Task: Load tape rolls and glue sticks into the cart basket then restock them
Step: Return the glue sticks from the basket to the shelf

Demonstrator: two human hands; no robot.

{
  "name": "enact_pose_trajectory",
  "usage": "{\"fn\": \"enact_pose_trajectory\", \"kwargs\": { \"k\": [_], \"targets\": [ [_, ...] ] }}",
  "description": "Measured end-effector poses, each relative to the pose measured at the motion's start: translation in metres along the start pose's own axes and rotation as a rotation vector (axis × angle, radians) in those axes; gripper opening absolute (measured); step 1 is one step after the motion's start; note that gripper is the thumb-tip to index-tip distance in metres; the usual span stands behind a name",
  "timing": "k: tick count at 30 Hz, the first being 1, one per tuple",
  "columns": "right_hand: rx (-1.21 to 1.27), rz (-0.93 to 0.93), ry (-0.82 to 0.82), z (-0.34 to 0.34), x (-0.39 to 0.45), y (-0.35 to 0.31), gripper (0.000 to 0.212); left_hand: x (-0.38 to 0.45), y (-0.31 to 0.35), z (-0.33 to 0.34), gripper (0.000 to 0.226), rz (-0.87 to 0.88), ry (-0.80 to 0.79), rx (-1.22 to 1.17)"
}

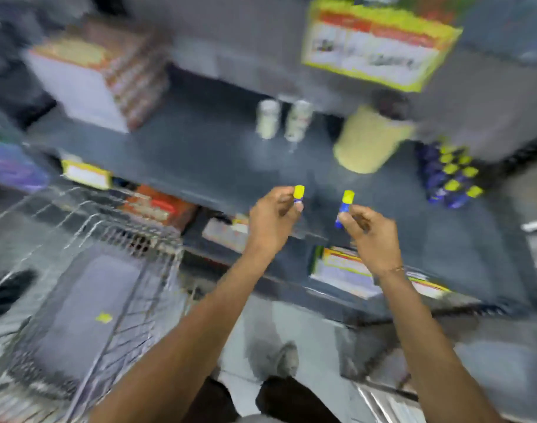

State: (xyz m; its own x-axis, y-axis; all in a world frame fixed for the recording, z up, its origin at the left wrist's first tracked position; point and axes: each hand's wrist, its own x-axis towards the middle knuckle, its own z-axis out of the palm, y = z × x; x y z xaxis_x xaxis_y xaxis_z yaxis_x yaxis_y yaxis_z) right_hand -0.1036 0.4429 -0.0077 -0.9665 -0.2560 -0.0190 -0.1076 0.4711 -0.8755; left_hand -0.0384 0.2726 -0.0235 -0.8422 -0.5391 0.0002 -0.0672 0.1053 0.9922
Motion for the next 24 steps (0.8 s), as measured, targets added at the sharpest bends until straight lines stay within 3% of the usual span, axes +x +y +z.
{"fn": "enact_pose_trajectory", "kwargs": {
  "k": [2, 5, 8, 9, 13, 24],
  "targets": [
    [0.027, 0.036, 0.116, -0.06, 0.001, 0.024, 0.009, -0.002, 0.014, 0.057, 0.024, 0.031, -0.065, 0.028],
    [0.064, 0.112, 0.282, -0.121, 0.005, 0.058, 0.027, -0.006, 0.031, 0.123, 0.025, 0.047, -0.15, 0.037],
    [0.094, 0.168, 0.448, -0.152, 0.014, 0.087, 0.005, -0.006, 0.042, 0.171, 0.024, 0.04, -0.179, 0.15],
    [0.111, 0.201, 0.488, -0.161, 0.017, 0.094, 0.012, -0.005, 0.045, 0.186, 0.022, 0.038, -0.176, 0.184],
    [0.068, 0.221, 0.477, -0.168, 0.038, 0.108, 0.007, 0.007, 0.046, 0.222, 0.017, 0.028, -0.202, 0.295],
    [-0.2, 0.164, 0.427, -0.162, 0.094, 0.115, 0.009, 0.035, 0.027, 0.285, 0.021, 0.055, -0.261, 0.279]
  ]
}}
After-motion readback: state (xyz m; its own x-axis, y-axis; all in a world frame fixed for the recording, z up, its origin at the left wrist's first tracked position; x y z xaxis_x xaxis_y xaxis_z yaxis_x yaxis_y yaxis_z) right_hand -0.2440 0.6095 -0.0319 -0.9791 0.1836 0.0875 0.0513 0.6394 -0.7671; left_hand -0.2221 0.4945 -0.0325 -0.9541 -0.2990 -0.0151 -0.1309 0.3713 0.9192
